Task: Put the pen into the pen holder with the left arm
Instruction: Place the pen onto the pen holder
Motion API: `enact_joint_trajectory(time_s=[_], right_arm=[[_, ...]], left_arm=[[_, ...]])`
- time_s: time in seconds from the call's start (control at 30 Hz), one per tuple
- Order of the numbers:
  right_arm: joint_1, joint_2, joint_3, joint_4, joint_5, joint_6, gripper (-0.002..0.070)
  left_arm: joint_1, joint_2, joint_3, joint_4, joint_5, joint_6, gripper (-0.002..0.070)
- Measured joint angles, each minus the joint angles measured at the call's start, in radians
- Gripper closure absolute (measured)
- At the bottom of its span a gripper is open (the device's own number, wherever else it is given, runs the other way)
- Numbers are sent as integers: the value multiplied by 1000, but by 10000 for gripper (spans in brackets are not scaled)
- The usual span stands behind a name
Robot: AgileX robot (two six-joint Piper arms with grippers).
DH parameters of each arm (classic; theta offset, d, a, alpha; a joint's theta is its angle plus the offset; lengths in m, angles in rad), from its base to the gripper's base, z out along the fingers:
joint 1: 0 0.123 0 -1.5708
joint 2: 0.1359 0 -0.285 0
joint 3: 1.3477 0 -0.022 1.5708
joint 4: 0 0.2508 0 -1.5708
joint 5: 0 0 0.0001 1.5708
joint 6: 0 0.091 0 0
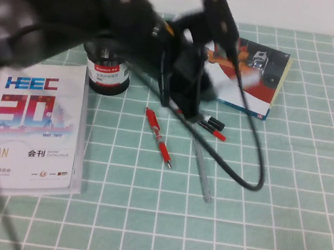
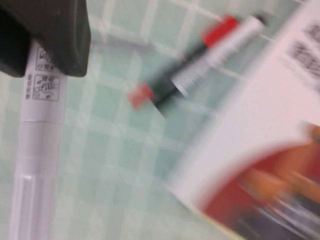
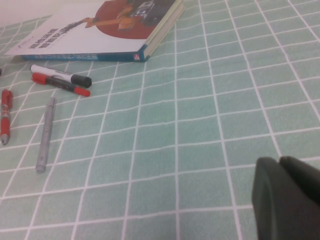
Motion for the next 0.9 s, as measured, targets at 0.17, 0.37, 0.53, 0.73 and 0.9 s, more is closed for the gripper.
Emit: enact_joint_trajectory(time_s=[0.17,0.37,0.53,0.73,0.9], right_arm=[[0,0,0,0,0,0,696],[0,0,0,0,0,0,696],[0,0,0,0,0,0,696],[0,0,0,0,0,0,696],[0,0,0,0,0,0,696]], left_arm=[[0,-189,296,-200,-506,-36,570],[0,-304,540,-372,-971,-42,571],[0,-317,609,-404,-1018,-12,571],[0,-316,613,-405,-999,4,571],[16,-300,621,-350,-1048,-31,571]])
